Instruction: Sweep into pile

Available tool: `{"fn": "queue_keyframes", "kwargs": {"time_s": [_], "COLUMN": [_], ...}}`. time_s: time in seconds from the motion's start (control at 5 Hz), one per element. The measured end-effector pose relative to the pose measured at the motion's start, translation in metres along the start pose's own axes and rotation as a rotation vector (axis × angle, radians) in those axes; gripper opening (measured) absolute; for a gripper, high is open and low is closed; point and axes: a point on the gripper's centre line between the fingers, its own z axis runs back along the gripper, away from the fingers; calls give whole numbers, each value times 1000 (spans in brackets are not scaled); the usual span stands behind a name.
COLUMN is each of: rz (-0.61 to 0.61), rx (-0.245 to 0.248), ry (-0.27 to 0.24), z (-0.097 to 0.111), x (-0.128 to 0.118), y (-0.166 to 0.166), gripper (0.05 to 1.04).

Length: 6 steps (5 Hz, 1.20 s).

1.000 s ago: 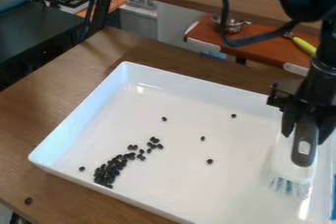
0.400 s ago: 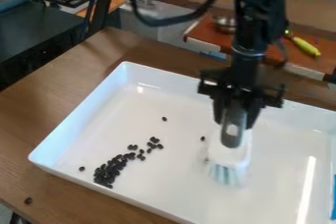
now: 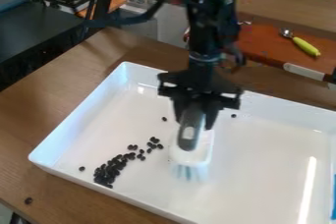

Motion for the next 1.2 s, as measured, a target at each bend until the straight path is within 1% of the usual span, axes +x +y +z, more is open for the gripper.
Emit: {"fn": "queue_keyframes", "kwargs": {"time_s": [0.2, 0.6, 0.8, 1.0, 1.2], "rz": [2, 76, 97, 90, 31], "rx": [21, 21, 23, -22, -75], "ry": [-26, -74, -90, -80, -58], "z": [4, 27, 32, 38, 42], "x": [-12, -22, -21, -21, -12], "y": [24, 70, 79, 56, -3], "gripper": [505, 505, 505, 505, 505]}}
